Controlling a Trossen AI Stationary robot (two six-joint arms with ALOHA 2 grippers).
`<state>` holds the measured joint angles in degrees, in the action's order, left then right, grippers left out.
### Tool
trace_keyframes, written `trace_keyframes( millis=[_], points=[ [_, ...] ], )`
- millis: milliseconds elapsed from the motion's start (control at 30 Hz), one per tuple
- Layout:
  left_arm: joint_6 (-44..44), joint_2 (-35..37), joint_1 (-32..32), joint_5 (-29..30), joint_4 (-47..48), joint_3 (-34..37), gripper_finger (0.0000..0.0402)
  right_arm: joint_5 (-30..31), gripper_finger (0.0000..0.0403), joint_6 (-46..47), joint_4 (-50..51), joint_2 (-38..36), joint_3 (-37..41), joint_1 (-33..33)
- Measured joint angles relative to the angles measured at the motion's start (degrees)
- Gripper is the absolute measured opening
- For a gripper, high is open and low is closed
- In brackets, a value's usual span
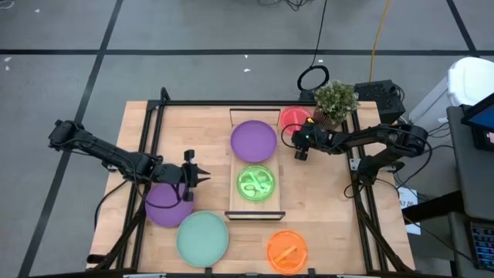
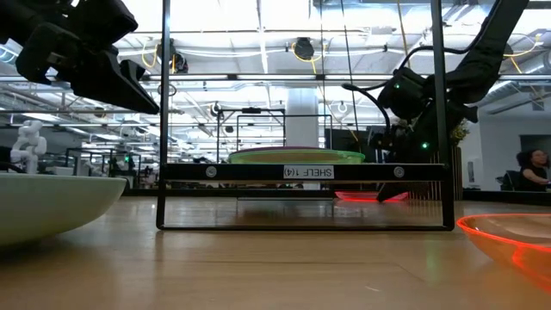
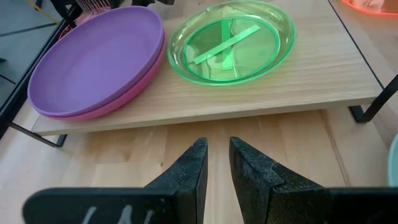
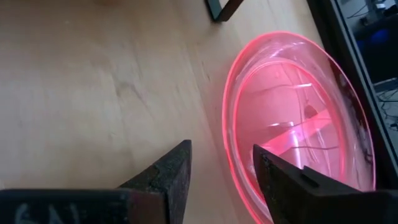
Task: Place and stack plates onto a shelf
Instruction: Stack the light pink plate on top of the green plate on the shelf
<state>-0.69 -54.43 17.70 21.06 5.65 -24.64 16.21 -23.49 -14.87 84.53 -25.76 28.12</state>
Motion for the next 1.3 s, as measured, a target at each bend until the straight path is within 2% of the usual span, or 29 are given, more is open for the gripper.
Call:
trace_keyframes(
  millis=[200,333,633,933,1300],
  points=[
    [0.40,0.00,0.00,0.00,0.02,0.00,0.0074,0.26,0.0156,-1.43,-0.59,0.07,0.04,0.04],
    [0.42,0.00,0.00,0.00,0.02,0.00,0.0074,0.26,0.0140,-1.43,-0.55,0.07,0.07,0.04],
    [0.54,0.00,0.00,0.02,0.04,0.00,0.0074,-0.08,0.0082,-1.19,-0.18,0.71,0.09,1.03],
    [1.66,0.00,0.00,0.02,0.07,0.00,0.0074,-1.44,0.0007,-1.88,-0.69,1.37,0.08,1.14],
    [1.70,0.00,0.01,0.02,0.09,0.00,0.0074,-1.08,0.0001,-4.02,-0.44,1.00,0.15,-1.62]
  ],
)
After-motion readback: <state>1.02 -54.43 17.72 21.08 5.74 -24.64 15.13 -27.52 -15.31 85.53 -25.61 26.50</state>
